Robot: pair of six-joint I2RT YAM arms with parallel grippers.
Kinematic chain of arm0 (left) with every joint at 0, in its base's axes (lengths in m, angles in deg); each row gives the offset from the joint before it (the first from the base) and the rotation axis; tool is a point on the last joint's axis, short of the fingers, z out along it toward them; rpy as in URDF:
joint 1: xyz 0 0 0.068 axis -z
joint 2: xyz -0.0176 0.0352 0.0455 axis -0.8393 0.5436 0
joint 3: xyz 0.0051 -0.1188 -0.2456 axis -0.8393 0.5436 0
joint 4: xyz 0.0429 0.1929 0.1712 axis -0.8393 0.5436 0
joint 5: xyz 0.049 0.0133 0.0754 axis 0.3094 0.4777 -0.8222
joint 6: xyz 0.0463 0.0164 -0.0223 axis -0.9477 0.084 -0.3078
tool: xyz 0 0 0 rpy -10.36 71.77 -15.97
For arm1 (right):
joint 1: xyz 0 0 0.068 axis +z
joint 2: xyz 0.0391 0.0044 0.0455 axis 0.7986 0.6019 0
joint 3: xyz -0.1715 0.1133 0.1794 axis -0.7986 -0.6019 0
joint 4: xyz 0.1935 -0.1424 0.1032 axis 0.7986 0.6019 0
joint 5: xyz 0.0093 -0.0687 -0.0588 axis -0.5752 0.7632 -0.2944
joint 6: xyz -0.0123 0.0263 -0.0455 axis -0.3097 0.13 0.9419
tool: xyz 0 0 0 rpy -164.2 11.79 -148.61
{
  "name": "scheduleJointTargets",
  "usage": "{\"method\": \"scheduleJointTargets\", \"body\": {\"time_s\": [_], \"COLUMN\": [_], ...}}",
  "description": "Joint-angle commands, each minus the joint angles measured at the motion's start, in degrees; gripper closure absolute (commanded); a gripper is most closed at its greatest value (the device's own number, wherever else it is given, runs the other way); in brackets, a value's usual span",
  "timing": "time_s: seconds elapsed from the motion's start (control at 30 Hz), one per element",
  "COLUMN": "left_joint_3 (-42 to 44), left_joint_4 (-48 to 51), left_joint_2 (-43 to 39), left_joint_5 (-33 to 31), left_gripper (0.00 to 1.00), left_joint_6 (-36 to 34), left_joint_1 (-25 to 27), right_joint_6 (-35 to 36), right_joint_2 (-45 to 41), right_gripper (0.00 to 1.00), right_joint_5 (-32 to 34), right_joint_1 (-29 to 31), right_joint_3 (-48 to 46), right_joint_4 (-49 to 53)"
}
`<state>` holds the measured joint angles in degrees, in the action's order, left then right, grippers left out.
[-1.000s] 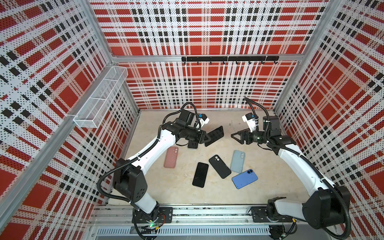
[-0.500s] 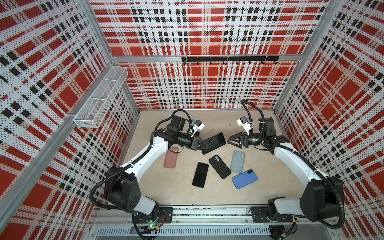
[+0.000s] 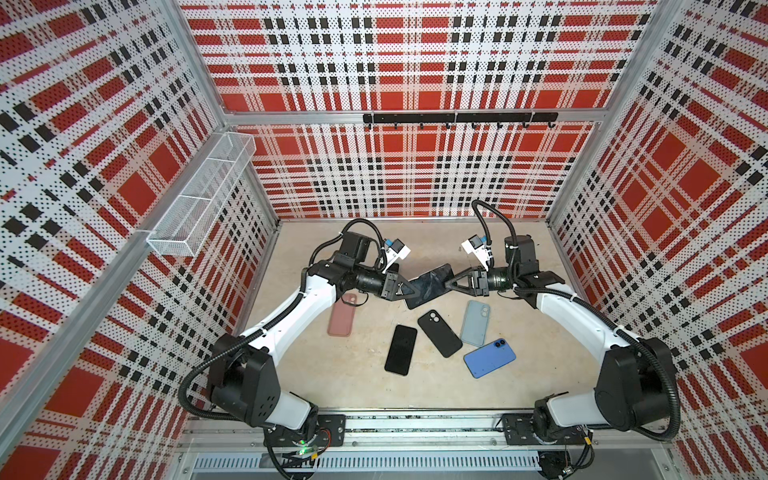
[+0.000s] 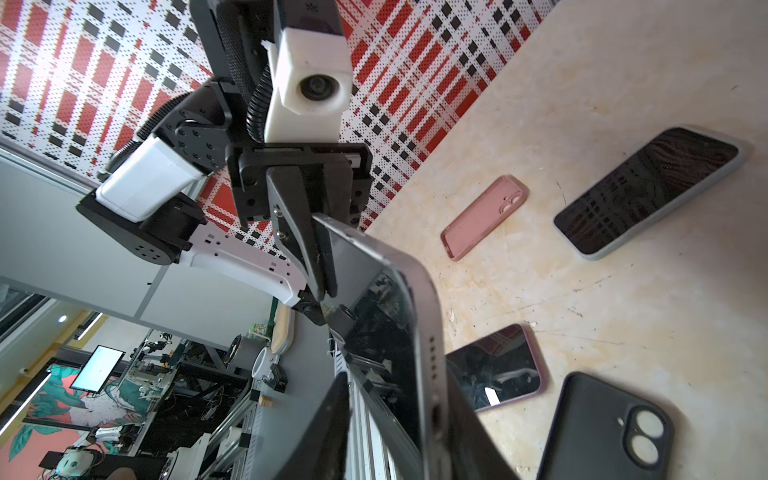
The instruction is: Put the phone into the phone case
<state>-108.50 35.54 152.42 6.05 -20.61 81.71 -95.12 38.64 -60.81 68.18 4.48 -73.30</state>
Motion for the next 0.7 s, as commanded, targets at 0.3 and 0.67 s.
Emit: {"method": "scheduleJointTargets", "body": {"time_s": [0.3, 0.67], "left_joint_3": [0.7, 1.1], "left_joint_4": [-6.2, -10.9], "left_joint_2": [-2.8, -4.0], "left_joint_5": [3.6, 2.3], "left_gripper": [0.9, 0.32], "left_joint_6": [3.1, 8.6], "left_joint_1": [1.0, 1.0], "right_joint_6": [-18.7, -67.5], "right_joint_2": [-1.6, 9.3], "right_gripper": [1.0, 1.0], "right_joint_5": [-7.5, -8.2], "right_joint_1": [0.5, -1.2], "right_joint_3": [-4.9, -8.3], "right_joint_4": [-29.3, -91.2]}}
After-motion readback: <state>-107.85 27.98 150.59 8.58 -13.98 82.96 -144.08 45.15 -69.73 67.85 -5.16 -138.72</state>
